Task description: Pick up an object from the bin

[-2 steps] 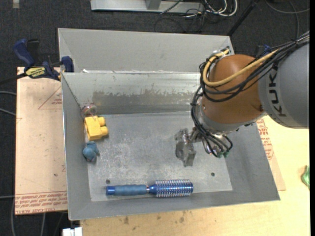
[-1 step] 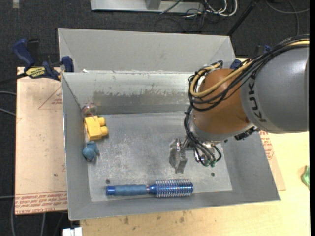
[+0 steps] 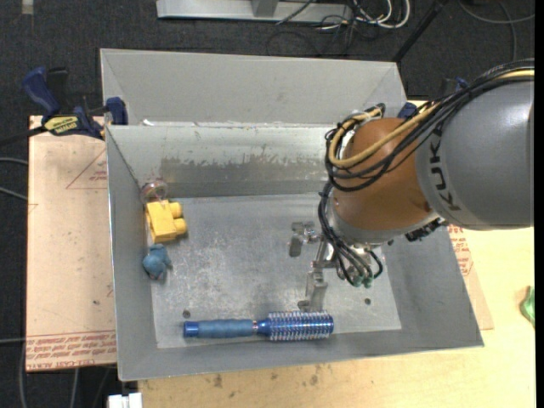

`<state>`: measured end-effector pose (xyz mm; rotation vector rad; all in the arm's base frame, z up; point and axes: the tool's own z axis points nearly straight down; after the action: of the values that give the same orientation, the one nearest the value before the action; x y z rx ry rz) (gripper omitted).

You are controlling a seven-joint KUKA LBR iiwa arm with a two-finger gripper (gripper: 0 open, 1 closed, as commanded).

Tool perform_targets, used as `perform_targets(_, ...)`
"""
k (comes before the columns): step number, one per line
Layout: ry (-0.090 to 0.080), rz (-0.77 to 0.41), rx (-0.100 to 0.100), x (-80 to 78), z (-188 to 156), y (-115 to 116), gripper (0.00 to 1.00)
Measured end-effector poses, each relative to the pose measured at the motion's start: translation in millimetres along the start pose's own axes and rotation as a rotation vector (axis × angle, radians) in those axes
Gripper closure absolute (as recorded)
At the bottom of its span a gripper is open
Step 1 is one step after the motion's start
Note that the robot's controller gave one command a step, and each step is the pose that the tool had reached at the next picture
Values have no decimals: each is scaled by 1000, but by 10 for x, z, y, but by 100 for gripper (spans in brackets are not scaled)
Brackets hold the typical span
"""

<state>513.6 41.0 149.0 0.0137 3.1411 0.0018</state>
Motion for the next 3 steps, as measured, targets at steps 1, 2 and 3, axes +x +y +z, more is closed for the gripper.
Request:
perform_targets(1,-21,-385,0,254,740,-58,0)
perform_targets(2,-6,-672,1,236,748,68,0)
perform_targets(3,-5,-759,7,12,259,-879,0)
